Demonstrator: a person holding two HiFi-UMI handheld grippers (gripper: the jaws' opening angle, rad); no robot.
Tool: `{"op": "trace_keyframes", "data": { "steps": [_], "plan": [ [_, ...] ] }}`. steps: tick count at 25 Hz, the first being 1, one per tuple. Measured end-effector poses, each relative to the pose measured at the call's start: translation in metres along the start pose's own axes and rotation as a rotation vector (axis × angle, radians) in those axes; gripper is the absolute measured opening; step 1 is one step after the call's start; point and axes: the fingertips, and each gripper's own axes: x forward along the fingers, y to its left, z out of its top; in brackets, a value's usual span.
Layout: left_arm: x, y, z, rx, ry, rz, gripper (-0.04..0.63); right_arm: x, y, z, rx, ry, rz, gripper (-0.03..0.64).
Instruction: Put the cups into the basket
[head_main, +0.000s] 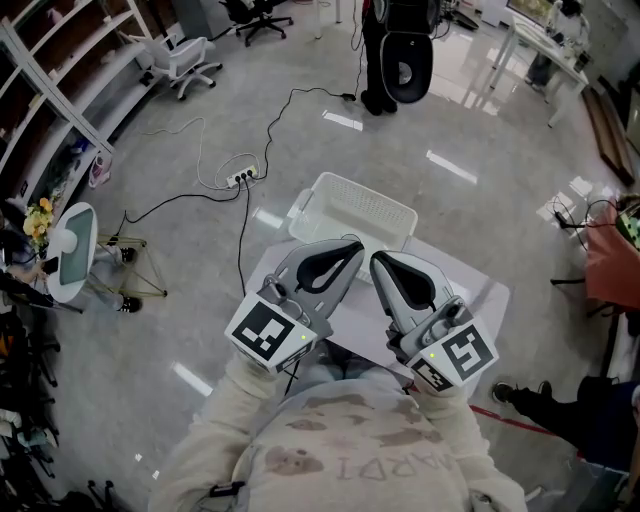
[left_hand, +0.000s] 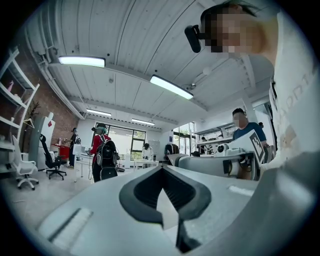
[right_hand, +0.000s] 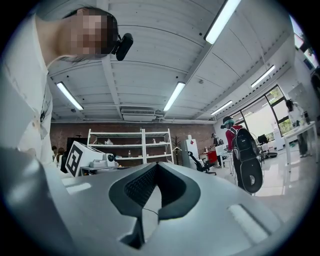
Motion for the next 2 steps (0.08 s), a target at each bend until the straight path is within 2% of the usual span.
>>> {"op": "trace_keyframes", "data": {
  "steps": [2],
  "plan": [
    [-0.001, -0.001, 0.0012, -0.001, -0.004, 0.004, 0.002, -0.0014, 0.0007, 0.0009, 0.0, -0.003, 0.001, 0.025]
  ]
}}
